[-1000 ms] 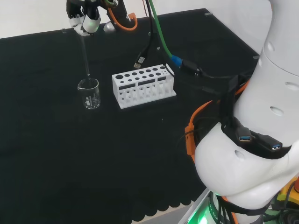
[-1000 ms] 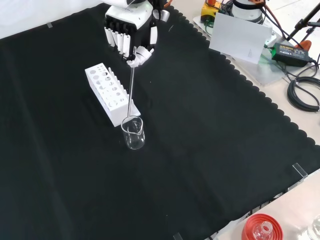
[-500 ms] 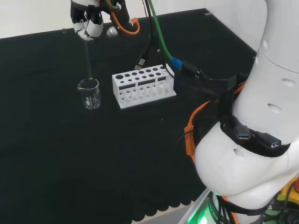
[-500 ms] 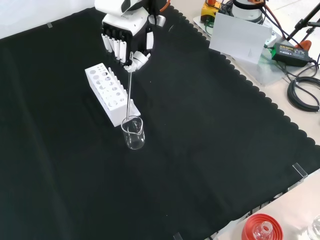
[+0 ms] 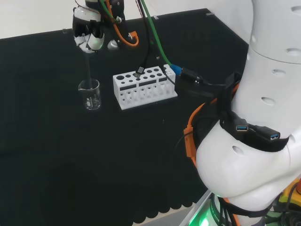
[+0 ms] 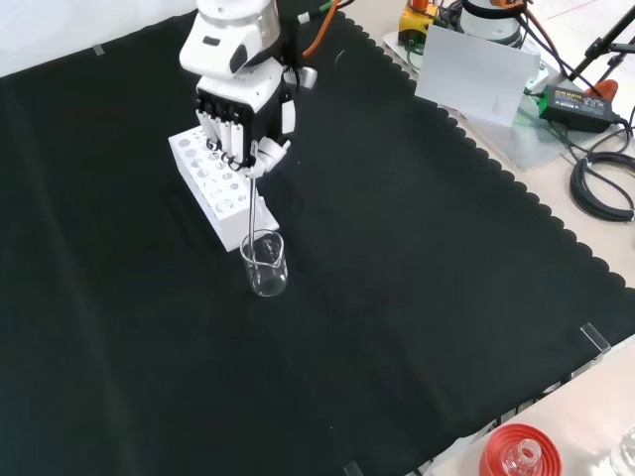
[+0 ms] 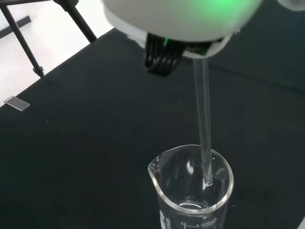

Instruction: Stir in the beaker to the left of the white test tube rack with the glass rod.

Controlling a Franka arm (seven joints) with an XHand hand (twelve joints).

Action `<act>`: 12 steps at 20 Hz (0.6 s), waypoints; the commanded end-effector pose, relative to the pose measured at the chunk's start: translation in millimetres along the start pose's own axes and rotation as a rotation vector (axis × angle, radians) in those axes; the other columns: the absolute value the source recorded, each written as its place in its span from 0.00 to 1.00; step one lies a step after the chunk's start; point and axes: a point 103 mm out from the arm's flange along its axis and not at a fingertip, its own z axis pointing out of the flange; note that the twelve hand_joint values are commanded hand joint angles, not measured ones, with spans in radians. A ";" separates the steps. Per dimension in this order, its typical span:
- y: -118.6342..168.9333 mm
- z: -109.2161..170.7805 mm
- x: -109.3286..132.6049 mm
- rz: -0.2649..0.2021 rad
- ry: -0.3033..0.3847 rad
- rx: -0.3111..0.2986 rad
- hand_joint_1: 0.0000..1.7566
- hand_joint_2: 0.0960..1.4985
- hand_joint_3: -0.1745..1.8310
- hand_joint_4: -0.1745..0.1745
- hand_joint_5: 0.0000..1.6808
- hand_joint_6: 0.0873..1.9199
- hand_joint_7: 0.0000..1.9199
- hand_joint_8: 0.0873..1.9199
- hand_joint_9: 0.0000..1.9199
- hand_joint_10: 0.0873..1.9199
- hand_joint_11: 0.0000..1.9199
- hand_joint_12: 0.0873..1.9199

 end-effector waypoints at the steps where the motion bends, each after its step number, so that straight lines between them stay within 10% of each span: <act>1: 9.9 8.8 -4.5 -0.029 -0.011 0.031 0.76 0.34 0.50 0.00 0.71 0.32 0.70 0.41 0.88 0.24 0.81 0.32; 12: 1.2 12.6 0.4 -0.009 -0.021 0.069 0.76 0.34 0.50 0.00 0.71 0.32 0.70 0.41 0.88 0.24 0.81 0.32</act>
